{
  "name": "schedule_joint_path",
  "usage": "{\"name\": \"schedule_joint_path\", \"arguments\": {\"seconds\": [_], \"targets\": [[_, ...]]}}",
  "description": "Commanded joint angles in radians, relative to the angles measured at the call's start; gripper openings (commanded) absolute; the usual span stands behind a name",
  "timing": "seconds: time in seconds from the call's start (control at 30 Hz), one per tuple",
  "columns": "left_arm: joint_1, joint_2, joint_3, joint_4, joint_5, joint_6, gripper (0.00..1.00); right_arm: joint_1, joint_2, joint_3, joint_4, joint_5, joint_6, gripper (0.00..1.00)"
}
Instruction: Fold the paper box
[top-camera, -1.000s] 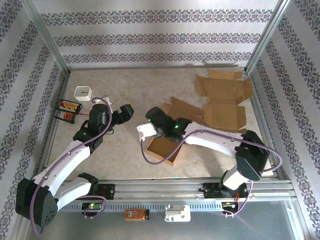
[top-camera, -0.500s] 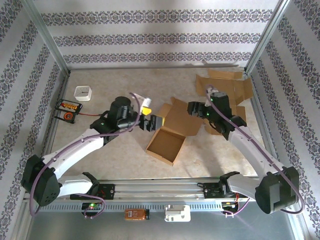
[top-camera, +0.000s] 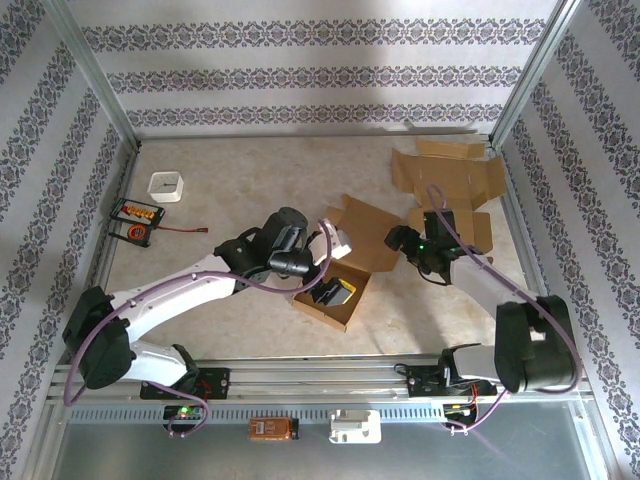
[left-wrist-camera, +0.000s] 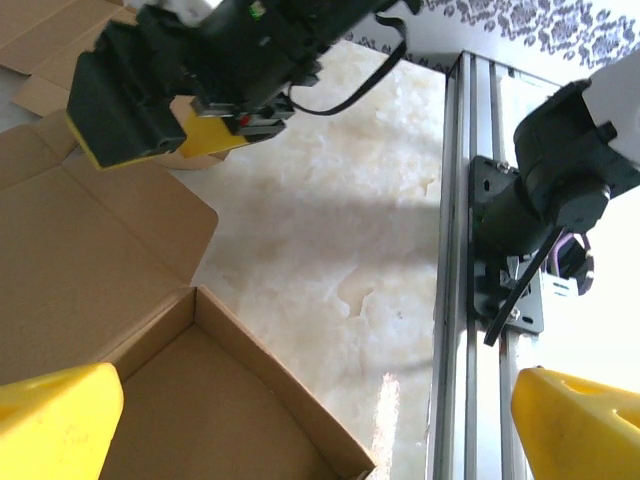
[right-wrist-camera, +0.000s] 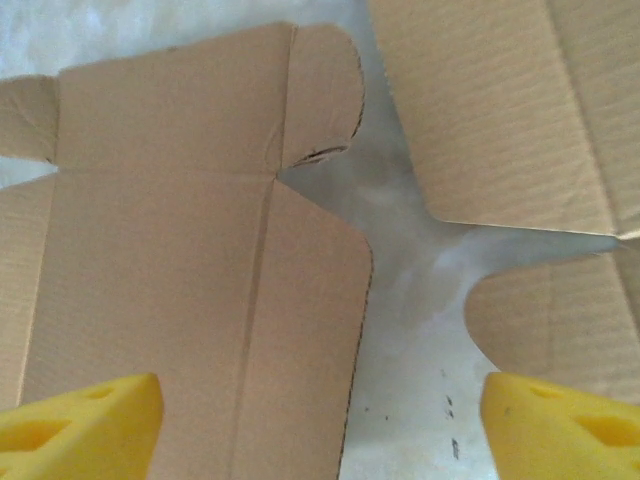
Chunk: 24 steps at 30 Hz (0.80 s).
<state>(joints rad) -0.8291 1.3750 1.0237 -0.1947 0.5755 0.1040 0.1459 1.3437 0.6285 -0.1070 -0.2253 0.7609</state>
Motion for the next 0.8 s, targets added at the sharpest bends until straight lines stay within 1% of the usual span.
{"name": "schedule_joint_path", "arguments": {"seconds": [0.0,0.07,0.13,0.2,0.23,0.27,0.33,0.47,0.53,0.6,0.67,0.77], "targets": [[-0.019,0.000,0.029,-0.058,-0.010,0.055,1.00,-0.006,0.068,0.022,0.100,-0.081,0.031,0.76],[-0.018,-0.003,0.030,-0.049,-0.066,0.003,1.00,-0.003,0.094,0.030,0.122,-0.091,0.032,0.69],[0.000,-0.001,0.034,-0.033,-0.147,-0.094,0.99,0.001,0.100,0.031,0.138,-0.085,0.026,0.57],[0.048,0.007,0.051,-0.036,-0.248,-0.246,1.00,0.010,0.097,0.031,0.144,-0.068,0.011,0.46],[0.088,0.015,0.064,-0.050,-0.280,-0.334,1.00,0.016,0.092,0.031,0.144,-0.063,0.001,0.42],[0.129,0.024,0.073,-0.062,-0.278,-0.403,1.00,0.021,0.089,0.030,0.143,-0.062,-0.010,0.39],[0.221,0.045,0.080,-0.062,-0.226,-0.526,1.00,0.037,0.083,0.034,0.142,-0.067,-0.041,0.33],[0.361,0.116,0.090,-0.063,-0.123,-0.710,1.00,0.077,0.074,0.053,0.122,-0.092,-0.117,0.23],[0.418,0.175,0.107,-0.078,-0.071,-0.749,1.00,0.110,0.067,0.068,0.109,-0.094,-0.165,0.18],[0.455,0.224,0.119,-0.092,-0.058,-0.739,1.00,0.141,0.060,0.085,0.094,-0.097,-0.204,0.13],[0.482,0.261,0.125,-0.109,-0.084,-0.713,1.00,0.170,0.054,0.099,0.083,-0.095,-0.233,0.08],[0.512,0.299,0.124,-0.113,-0.113,-0.674,0.99,0.213,0.048,0.122,0.069,-0.102,-0.279,0.04]]}}
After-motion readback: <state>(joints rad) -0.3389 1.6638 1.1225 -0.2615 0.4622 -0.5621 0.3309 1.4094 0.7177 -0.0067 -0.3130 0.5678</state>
